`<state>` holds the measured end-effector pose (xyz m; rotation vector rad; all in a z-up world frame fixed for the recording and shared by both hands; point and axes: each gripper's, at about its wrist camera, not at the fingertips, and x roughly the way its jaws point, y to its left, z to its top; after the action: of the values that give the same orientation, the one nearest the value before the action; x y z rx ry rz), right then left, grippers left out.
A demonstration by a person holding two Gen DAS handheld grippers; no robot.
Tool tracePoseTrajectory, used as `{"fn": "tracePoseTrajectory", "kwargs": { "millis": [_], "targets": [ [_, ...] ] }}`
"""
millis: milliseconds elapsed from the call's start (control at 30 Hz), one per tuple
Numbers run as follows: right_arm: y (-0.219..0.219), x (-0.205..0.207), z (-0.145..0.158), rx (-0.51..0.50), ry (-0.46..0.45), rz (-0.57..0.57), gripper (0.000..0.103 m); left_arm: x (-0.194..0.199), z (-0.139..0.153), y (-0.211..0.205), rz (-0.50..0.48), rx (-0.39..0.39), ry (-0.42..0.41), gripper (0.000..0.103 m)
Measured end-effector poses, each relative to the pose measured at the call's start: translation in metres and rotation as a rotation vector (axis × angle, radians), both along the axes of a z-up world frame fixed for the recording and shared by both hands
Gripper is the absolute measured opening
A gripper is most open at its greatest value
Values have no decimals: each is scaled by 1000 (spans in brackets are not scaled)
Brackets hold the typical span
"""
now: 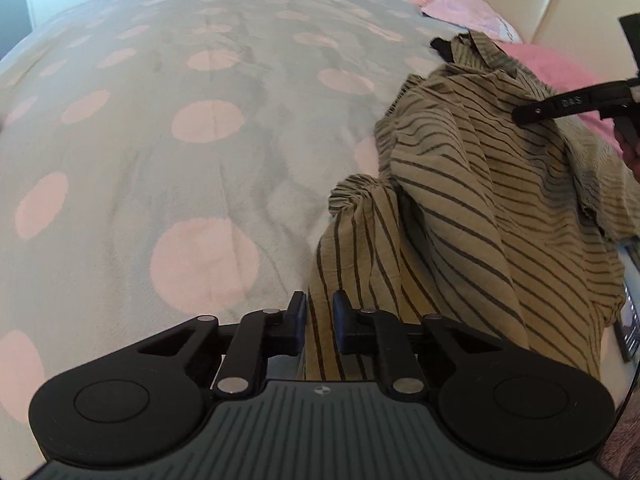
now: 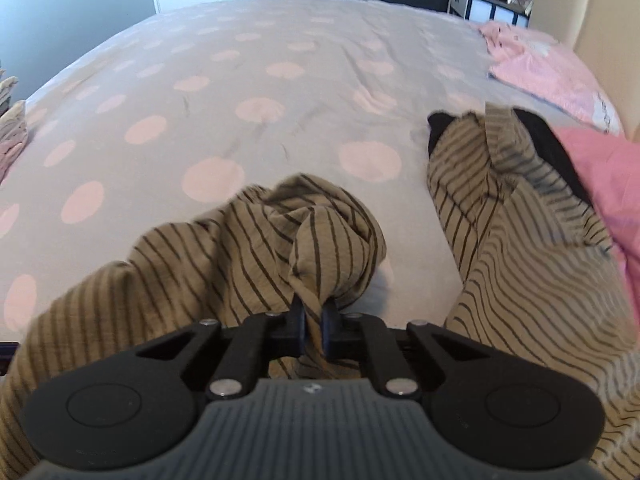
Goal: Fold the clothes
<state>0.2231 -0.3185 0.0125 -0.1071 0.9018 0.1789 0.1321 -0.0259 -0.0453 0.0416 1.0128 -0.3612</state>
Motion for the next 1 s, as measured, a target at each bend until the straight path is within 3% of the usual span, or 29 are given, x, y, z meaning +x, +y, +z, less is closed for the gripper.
{"fn": "tracePoseTrajectory", "kwargs": {
  "millis": [200, 433, 633, 800, 1000],
  "targets": [
    [26, -23, 56, -3, -118, -3, 8, -7, 47, 39, 133, -56, -138, 8],
    [62, -55, 124, 99, -294, 29, 8, -32, 119, 102, 280, -105, -343, 4],
    [106, -101, 165, 190, -347, 172, 8, -55, 126, 116, 275, -107, -333, 4],
    [137, -153, 150, 199, -274, 261, 8, -72, 127, 118, 219, -91, -308, 5],
    [153, -210, 80, 105, -126, 348, 8, -89, 115, 114, 157, -71, -272, 14]
  ]
}}
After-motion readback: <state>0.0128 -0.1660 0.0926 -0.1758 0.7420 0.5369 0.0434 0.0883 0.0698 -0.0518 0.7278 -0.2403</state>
